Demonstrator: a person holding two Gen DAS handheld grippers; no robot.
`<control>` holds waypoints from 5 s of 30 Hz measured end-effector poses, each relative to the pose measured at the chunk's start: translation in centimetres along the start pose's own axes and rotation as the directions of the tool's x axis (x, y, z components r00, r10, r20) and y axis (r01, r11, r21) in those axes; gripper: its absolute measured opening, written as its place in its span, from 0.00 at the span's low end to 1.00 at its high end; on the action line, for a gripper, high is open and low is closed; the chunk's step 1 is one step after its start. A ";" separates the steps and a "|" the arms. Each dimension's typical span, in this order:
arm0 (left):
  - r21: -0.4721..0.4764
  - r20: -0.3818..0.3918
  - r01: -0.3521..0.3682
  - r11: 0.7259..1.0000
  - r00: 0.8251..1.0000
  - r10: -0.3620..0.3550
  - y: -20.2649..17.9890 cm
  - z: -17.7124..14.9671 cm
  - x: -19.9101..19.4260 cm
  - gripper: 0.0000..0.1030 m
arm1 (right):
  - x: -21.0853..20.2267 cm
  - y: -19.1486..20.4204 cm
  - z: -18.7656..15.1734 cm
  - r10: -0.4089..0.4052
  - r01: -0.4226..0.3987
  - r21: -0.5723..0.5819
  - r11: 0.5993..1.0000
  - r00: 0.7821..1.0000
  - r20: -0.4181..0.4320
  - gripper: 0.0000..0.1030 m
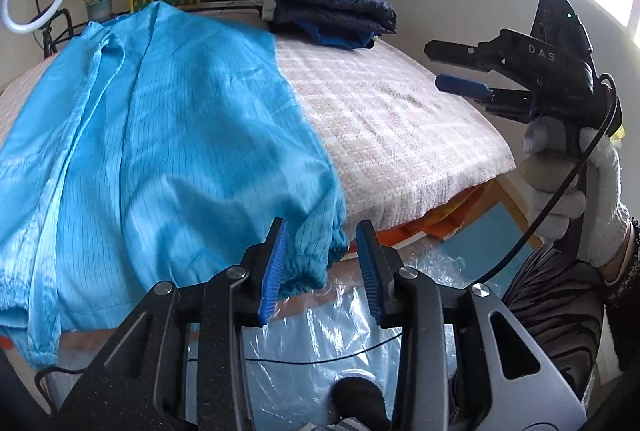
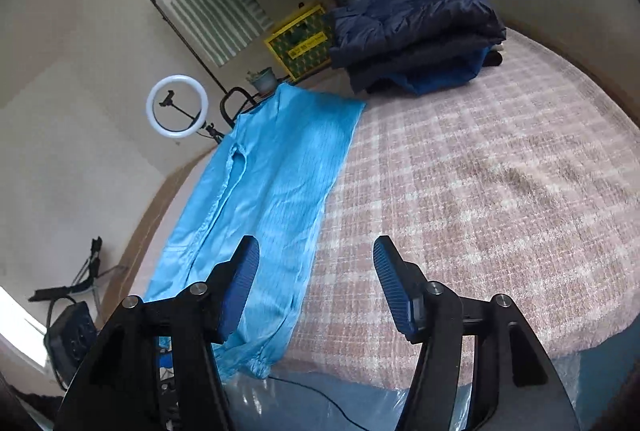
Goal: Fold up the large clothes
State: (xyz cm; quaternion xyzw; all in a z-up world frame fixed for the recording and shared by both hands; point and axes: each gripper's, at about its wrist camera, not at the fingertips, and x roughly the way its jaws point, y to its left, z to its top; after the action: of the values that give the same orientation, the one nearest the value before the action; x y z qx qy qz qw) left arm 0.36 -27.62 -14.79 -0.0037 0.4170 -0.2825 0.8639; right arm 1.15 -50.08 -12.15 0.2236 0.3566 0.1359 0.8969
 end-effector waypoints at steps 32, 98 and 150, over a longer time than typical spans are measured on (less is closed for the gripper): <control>0.349 -0.054 -0.118 0.930 0.988 0.145 -3.1 -0.5 7.2 0.13 | -0.9 -2.3 0.6 0.045 -0.046 0.090 0.995 0.999 0.017 0.58; -0.573 0.093 0.068 0.817 0.995 -0.018 19.7 -6.4 -8.3 0.07 | 36.7 29.6 1.7 -0.264 -0.028 -0.604 0.796 0.883 -0.388 0.15; -0.664 0.112 0.162 0.730 0.987 -0.116 22.3 -4.5 -6.9 0.07 | 52.5 28.1 10.7 -0.447 0.158 -0.684 0.712 0.853 -0.269 0.02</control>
State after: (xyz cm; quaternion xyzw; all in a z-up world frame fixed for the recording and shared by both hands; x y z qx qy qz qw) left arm 4.50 -4.49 -18.23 -0.3543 0.4618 -0.1771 0.7936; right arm 43.51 -7.93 -21.68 -0.1928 0.5031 0.1407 0.8306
